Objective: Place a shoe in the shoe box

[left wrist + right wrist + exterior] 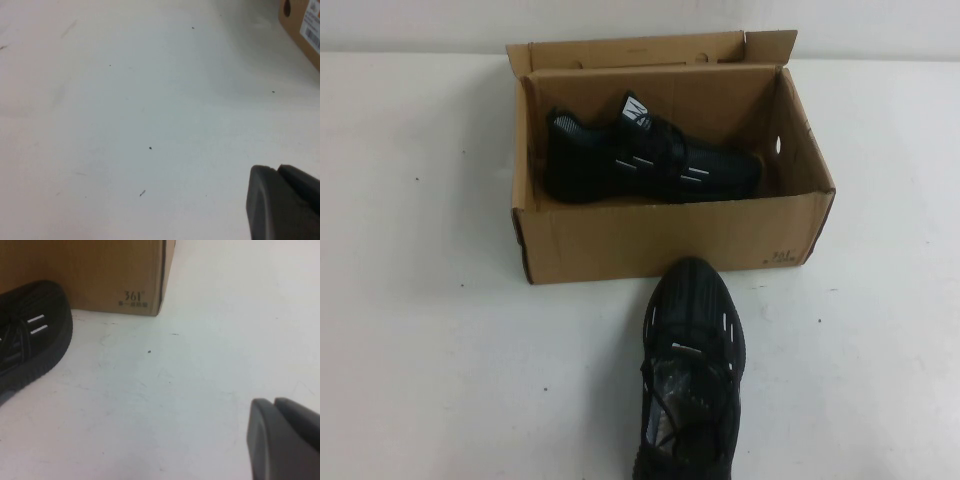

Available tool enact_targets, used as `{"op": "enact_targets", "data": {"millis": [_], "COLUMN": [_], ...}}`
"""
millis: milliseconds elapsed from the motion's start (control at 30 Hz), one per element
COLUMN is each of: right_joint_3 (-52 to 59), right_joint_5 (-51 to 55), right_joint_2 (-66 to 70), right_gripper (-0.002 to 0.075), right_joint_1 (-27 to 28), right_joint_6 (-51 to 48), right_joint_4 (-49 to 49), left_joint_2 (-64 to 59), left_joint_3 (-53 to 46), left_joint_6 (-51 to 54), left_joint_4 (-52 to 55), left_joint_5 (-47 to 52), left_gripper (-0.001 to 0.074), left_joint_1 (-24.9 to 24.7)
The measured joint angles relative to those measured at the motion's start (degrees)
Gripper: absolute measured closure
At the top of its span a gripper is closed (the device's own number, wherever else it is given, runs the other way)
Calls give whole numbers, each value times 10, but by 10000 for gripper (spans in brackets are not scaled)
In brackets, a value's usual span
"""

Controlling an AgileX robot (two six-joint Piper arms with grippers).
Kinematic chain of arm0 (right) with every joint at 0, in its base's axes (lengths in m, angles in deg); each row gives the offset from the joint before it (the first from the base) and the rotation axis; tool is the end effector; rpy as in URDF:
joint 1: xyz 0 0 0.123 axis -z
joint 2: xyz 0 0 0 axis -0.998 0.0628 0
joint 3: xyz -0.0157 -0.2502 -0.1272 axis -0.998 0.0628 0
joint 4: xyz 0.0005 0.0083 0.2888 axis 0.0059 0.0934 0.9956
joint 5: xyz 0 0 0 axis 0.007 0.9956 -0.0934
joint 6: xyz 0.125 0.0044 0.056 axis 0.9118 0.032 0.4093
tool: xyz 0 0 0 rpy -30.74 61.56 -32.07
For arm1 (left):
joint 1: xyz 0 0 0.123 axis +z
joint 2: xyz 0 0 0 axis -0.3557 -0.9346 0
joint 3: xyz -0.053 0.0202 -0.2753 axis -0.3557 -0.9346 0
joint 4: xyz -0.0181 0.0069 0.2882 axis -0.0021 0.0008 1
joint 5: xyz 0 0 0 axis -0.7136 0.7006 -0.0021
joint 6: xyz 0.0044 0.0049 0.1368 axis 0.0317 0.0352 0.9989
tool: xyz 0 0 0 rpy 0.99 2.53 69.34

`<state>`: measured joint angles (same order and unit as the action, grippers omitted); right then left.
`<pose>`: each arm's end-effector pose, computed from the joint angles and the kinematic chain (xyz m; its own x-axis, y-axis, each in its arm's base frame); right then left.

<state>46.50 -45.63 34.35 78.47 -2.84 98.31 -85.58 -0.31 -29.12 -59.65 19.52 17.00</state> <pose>0.1367 0.0284 0.1602 -0.2614 -0.0647 -0.9631 -0.2092 0.9778 -0.0089 0.1375 -0.0031 0.1561 -0.3064 0.0361 -0.9512 0.0296 0.9992 0.0284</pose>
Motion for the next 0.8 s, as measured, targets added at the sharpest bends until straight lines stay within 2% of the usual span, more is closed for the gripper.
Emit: {"op": "enact_targets", "data": {"millis": [200, 400, 600, 800], "right_joint_3": [0, 0, 0, 0], "right_joint_5": [-6, -79, -251, -424], "right_joint_2": [0, 0, 0, 0], "right_gripper": [743, 743, 743, 743], "right_joint_1": [0, 0, 0, 0], "right_joint_6": [0, 0, 0, 0], "right_joint_4": [0, 0, 1, 5], "left_joint_2": [0, 0, 0, 0], "left_joint_3": [0, 0, 0, 0], "left_joint_6": [0, 0, 0, 0], "left_joint_4": [0, -4, -5, -5], "left_joint_5": [0, -40, -166, -344], "left_gripper": [738, 738, 738, 738], "left_joint_1": [0, 0, 0, 0]}}
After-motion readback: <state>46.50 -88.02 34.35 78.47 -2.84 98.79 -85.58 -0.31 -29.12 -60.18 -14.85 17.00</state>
